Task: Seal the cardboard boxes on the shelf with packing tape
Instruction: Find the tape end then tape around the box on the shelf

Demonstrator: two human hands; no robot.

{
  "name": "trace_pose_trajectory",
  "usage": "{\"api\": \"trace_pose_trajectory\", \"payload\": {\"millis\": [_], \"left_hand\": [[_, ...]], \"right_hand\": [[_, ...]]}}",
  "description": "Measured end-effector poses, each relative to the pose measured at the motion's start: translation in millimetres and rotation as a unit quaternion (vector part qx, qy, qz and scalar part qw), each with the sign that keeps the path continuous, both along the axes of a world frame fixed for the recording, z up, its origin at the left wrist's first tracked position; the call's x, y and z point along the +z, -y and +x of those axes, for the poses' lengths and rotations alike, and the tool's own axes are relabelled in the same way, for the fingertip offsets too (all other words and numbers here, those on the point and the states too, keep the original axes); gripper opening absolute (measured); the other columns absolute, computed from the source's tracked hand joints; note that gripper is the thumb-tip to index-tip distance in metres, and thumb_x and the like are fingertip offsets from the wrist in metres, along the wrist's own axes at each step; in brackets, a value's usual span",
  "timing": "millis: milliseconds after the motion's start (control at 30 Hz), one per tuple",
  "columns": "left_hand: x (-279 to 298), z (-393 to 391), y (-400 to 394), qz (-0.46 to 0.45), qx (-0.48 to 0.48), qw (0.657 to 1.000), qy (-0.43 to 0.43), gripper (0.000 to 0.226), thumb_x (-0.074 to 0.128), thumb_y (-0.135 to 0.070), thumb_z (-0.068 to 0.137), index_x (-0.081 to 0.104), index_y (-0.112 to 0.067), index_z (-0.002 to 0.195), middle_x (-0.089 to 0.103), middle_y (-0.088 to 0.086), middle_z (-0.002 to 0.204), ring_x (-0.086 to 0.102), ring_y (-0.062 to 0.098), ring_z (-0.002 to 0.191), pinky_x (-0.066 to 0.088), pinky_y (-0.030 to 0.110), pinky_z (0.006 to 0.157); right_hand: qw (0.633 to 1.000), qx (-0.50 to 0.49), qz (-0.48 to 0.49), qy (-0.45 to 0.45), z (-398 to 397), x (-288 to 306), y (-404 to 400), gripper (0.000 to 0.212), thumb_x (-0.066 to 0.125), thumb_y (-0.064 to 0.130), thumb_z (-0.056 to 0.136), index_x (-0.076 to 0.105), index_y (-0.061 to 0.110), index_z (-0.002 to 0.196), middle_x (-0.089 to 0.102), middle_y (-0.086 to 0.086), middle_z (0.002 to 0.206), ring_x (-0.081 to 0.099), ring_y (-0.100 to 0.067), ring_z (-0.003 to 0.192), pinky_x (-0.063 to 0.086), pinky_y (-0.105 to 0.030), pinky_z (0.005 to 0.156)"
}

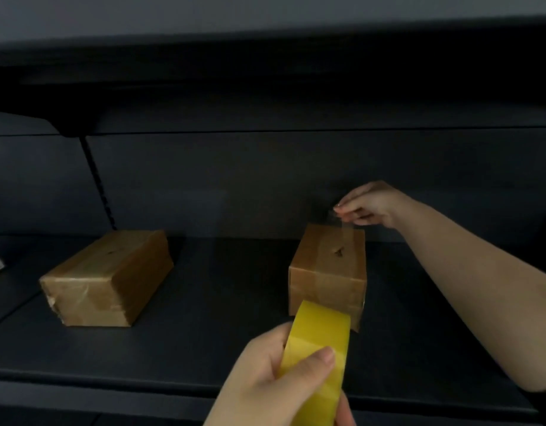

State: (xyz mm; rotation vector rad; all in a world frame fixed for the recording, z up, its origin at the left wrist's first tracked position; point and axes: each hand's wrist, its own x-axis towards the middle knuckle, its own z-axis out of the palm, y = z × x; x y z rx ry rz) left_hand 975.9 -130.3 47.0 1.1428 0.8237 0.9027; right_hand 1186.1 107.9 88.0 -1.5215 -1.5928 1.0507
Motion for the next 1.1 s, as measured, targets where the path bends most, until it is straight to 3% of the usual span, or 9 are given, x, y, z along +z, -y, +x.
{"api": "trace_pose_trajectory", "payload": {"millis": [300, 367, 500, 667, 733, 800, 867, 933, 1100], "left_hand": [[-10, 2, -8, 0.013, 0.039, 0.998, -0.042, 0.041, 0.071, -0.043, 0.061, 0.069, -0.019, 0.094, 0.073, 0.007, 0.07, 0.069, 0.015, 0.063, 0.051, 0.018, 0.058], [-10, 2, -7, 0.011, 0.025, 0.999, -0.038, 0.039, 0.07, -0.042, 0.063, 0.068, -0.018, 0.095, 0.071, 0.008, 0.067, 0.068, 0.016, 0.061, 0.052, 0.02, 0.059], [-10, 1, -6, 0.014, 0.034, 0.999, -0.032, 0.025, 0.067, -0.033, 0.056, 0.076, -0.026, 0.078, 0.073, 0.007, 0.068, 0.069, 0.013, 0.059, 0.051, 0.015, 0.053], [-9, -3, -6, 0.017, 0.041, 0.999, -0.021, 0.027, 0.068, -0.031, 0.057, 0.074, -0.022, 0.081, 0.074, 0.008, 0.071, 0.07, 0.013, 0.062, 0.051, 0.016, 0.054], [-10, -5, -7, 0.012, 0.039, 0.999, -0.023, 0.027, 0.068, -0.03, 0.057, 0.073, -0.022, 0.082, 0.074, 0.006, 0.072, 0.07, 0.012, 0.063, 0.051, 0.015, 0.053], [-9, -4, -7, 0.009, 0.043, 0.999, -0.023, 0.023, 0.068, -0.03, 0.06, 0.076, -0.022, 0.08, 0.074, 0.006, 0.071, 0.07, 0.012, 0.062, 0.051, 0.015, 0.053], [-9, -3, -7, 0.007, 0.05, 0.999, -0.014, 0.016, 0.072, -0.034, 0.068, 0.076, -0.026, 0.081, 0.072, 0.009, 0.068, 0.069, 0.015, 0.06, 0.052, 0.017, 0.054], [-8, -1, -6, 0.01, 0.054, 0.998, -0.012, 0.014, 0.071, -0.037, 0.07, 0.075, -0.031, 0.081, 0.072, 0.009, 0.067, 0.069, 0.014, 0.059, 0.052, 0.018, 0.054], [-9, -2, -4, 0.027, 0.061, 0.998, -0.014, 0.016, 0.068, -0.034, 0.069, 0.074, -0.031, 0.083, 0.073, 0.009, 0.068, 0.069, 0.014, 0.06, 0.053, 0.017, 0.056]], "right_hand": [[0.999, -0.026, -0.039, -0.004, -2, -18, -2, 0.029, 0.075, 0.008, 0.074, 0.068, 0.003, 0.101, 0.067, -0.012, 0.094, 0.063, -0.02, 0.081, 0.052, -0.029, 0.066], [0.994, -0.025, -0.104, -0.029, -2, -24, -4, 0.028, 0.069, 0.01, 0.08, 0.066, 0.003, 0.107, 0.063, -0.012, 0.1, 0.061, -0.022, 0.093, 0.052, -0.033, 0.077], [0.983, -0.029, -0.179, -0.004, 2, -44, -5, 0.015, 0.05, 0.003, 0.09, 0.058, 0.01, 0.079, 0.054, -0.007, 0.08, 0.053, -0.016, 0.073, 0.045, -0.027, 0.069], [0.996, -0.077, 0.016, 0.051, 13, -31, 11, 0.018, 0.053, 0.012, 0.093, 0.063, 0.01, 0.108, 0.065, -0.009, 0.104, 0.06, -0.02, 0.095, 0.048, -0.029, 0.081], [0.968, -0.007, 0.216, 0.129, 18, -18, 38, 0.03, 0.05, 0.032, 0.094, 0.058, 0.024, 0.122, 0.057, 0.003, 0.128, 0.053, -0.012, 0.117, 0.038, -0.018, 0.094], [0.898, 0.216, 0.344, 0.169, 11, -13, 80, 0.043, 0.035, 0.048, 0.095, 0.045, 0.033, 0.133, 0.04, 0.017, 0.142, 0.034, -0.002, 0.133, 0.022, -0.012, 0.106], [0.794, 0.384, 0.39, 0.265, 8, -28, 104, 0.048, 0.027, 0.045, 0.097, 0.037, 0.027, 0.141, 0.035, 0.011, 0.148, 0.025, -0.006, 0.139, 0.013, -0.023, 0.114], [0.748, 0.427, 0.377, 0.341, 12, -38, 107, 0.049, 0.023, 0.042, 0.098, 0.032, 0.025, 0.144, 0.029, 0.01, 0.152, 0.02, -0.007, 0.141, 0.011, -0.03, 0.116], [0.885, 0.306, 0.25, 0.244, 22, -39, 66, 0.036, 0.023, 0.039, 0.097, 0.039, 0.035, 0.13, 0.036, 0.014, 0.142, 0.027, -0.002, 0.137, 0.015, -0.027, 0.116]]}}
